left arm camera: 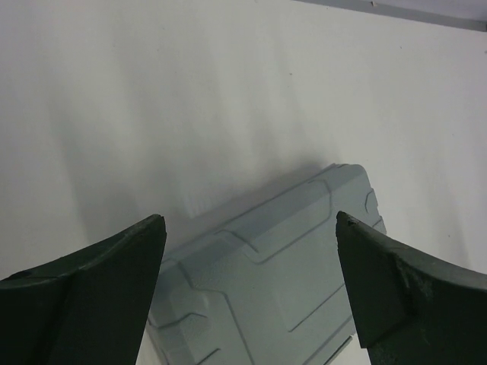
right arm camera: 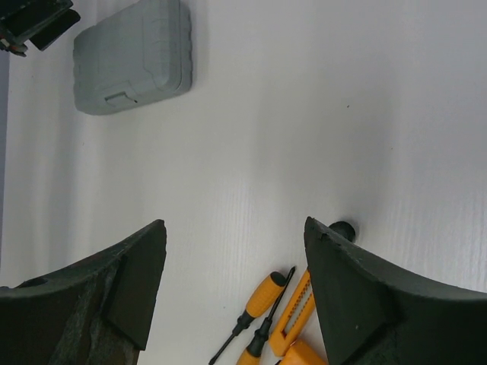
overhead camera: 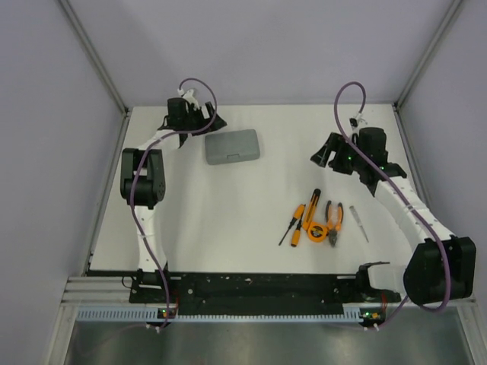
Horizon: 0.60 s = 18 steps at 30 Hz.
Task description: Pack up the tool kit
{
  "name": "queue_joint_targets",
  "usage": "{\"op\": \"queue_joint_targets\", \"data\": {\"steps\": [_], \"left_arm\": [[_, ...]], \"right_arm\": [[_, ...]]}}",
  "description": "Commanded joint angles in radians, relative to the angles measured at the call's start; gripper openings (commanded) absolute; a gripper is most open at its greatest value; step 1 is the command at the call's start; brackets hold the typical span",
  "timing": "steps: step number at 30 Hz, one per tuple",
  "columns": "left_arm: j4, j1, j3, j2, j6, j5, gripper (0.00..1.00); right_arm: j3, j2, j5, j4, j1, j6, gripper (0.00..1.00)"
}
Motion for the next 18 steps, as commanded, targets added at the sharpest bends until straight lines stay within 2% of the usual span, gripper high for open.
{"op": "queue_joint_targets", "data": {"steps": [1,7,18], "left_arm": [[0.088,-0.009,-0.023,-0.026,-0.015,0.069,0.96],[0.027,-0.015,-0.078,-0.037,0.005,0.112,0.94],[-0.065,-0.024,-0.302,-0.179,-0.069,0.106,0.77]], "right_arm": [[0.022,0.062,-0.019,0.046,0.03,0.011,0.72],[0.113,0.237,-0.028,0.049,0.107,0.039,0.72],[0.274,0.517,-0.058,0.16,0.251,0.151,0.7]]}}
